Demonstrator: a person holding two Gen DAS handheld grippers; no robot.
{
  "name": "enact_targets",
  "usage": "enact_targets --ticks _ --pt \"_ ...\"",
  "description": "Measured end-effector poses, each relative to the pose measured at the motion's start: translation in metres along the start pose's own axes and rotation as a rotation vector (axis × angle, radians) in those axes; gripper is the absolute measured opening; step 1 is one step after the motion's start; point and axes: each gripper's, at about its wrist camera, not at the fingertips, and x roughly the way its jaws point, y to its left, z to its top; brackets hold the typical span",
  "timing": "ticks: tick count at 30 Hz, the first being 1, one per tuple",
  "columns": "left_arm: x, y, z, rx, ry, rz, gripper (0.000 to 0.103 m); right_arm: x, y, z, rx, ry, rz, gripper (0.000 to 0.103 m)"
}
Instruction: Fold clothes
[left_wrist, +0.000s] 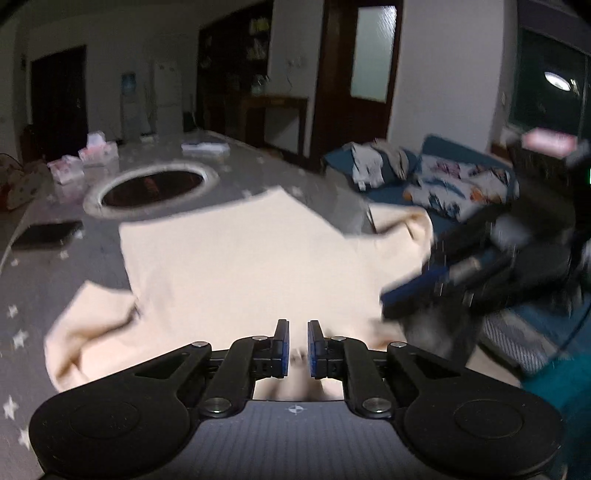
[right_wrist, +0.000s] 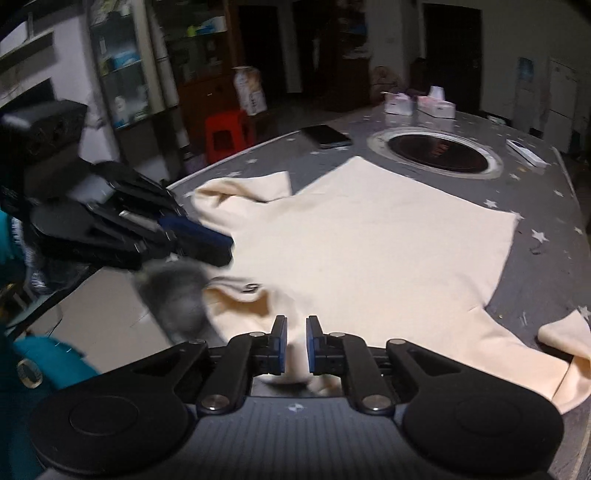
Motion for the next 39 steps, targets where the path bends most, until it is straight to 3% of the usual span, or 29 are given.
enact_targets --ticks 5,9,11,15,20,24,26,29,33,39 --pt "0.029 0.003 0.016 -0.076 -0.023 -0.021 0.012 0.020 -0.008 -0.013 0.051 0.039 0.000 0.010" --pt "0.064 -0.002 0.014 -0.115 0.028 -0.069 0.012 0.003 -0.025 -0.012 0.103 -0.024 -0.052 0.016" --pt "0.075 -0.007 0.009 -0.110 0.056 -0.086 0.012 -0.004 -0.040 -0.011 0.142 -0.064 -0.120 0.023" --pt "0.084 -0.020 -0.003 -0.088 0.103 -0.120 0.012 -0.001 -0.089 -0.013 0.251 -0.100 -0.295 0.023" --pt "0.083 -0.022 -0.009 -0.093 0.111 -0.129 0.012 0.008 -0.133 -0.022 0.350 -0.090 -0.424 0.023" --pt "0.083 -0.020 -0.009 -0.094 0.112 -0.134 0.012 -0.006 -0.145 -0.035 0.354 -0.111 -0.625 0.024" --pt "0.083 -0.020 -0.010 -0.092 0.112 -0.135 0.012 -0.014 -0.152 -0.043 0.366 -0.112 -0.716 0.030" --pt "0.083 -0.020 -0.010 -0.096 0.111 -0.138 0.012 -0.024 -0.158 -0.055 0.406 -0.099 -0.831 0.032" --pt "0.082 -0.020 -0.010 -0.097 0.110 -0.140 0.012 -0.034 -0.160 -0.063 0.441 -0.113 -0.820 0.033" --pt "0.078 -0.016 -0.008 -0.119 0.104 -0.129 0.013 -0.021 -0.135 -0.045 0.382 -0.139 -0.638 0.044"
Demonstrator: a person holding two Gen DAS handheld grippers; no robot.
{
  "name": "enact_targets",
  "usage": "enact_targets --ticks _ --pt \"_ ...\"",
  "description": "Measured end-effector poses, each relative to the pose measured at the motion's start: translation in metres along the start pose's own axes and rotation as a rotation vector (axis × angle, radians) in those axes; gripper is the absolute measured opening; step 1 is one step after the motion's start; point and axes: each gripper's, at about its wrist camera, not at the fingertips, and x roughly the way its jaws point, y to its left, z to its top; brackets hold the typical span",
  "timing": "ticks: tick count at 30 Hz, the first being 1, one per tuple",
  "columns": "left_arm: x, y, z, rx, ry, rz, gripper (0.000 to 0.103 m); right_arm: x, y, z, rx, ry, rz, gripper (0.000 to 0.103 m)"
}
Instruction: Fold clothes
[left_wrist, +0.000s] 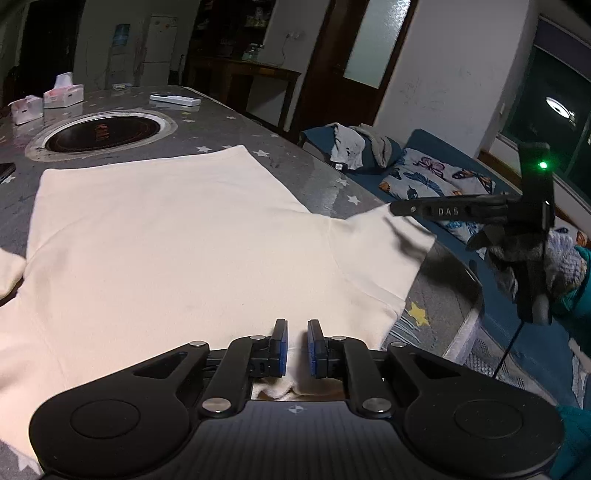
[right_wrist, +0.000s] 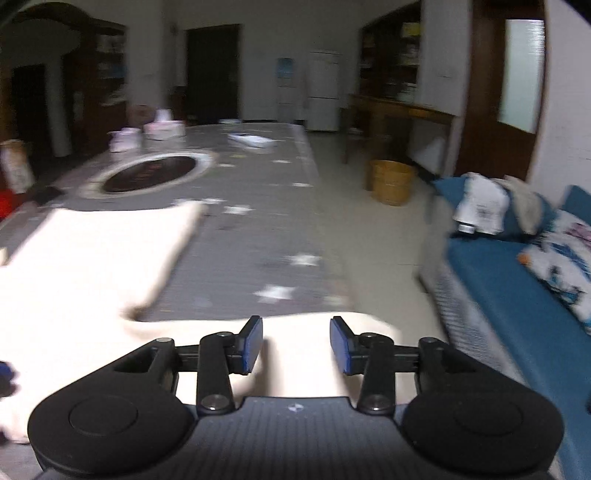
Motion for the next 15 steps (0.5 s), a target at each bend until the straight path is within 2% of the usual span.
enact_targets --ticks 2,5,8,9,10,13,15 --pt "-0.007 0.005 0.003 -0.005 -0.018 0.033 0.013 -0.001 0.016 0.004 -0.022 0.003 0.083 0.051" --pt "-0.021 0.016 0.009 -0.027 -0.062 0.109 0.013 -0.002 0.039 0.008 -0.053 0.015 0.186 0.052" --pt "-0.035 0.034 0.016 -0.057 -0.120 0.241 0.020 -0.005 0.060 0.010 -0.091 0.009 0.238 0.055" --pt "-0.039 0.040 0.018 -0.069 -0.137 0.290 0.028 -0.004 0.064 0.011 -0.092 0.011 0.251 0.055" --pt "-0.042 0.047 0.020 -0.078 -0.150 0.341 0.031 -0.004 0.067 0.011 -0.095 0.013 0.259 0.055" --pt "-0.048 0.065 0.020 -0.079 -0.159 0.479 0.033 -0.006 0.076 0.010 -0.104 0.017 0.278 0.055" --pt "-0.050 0.075 0.020 -0.067 -0.152 0.524 0.033 -0.006 0.078 0.010 -0.104 0.020 0.284 0.056"
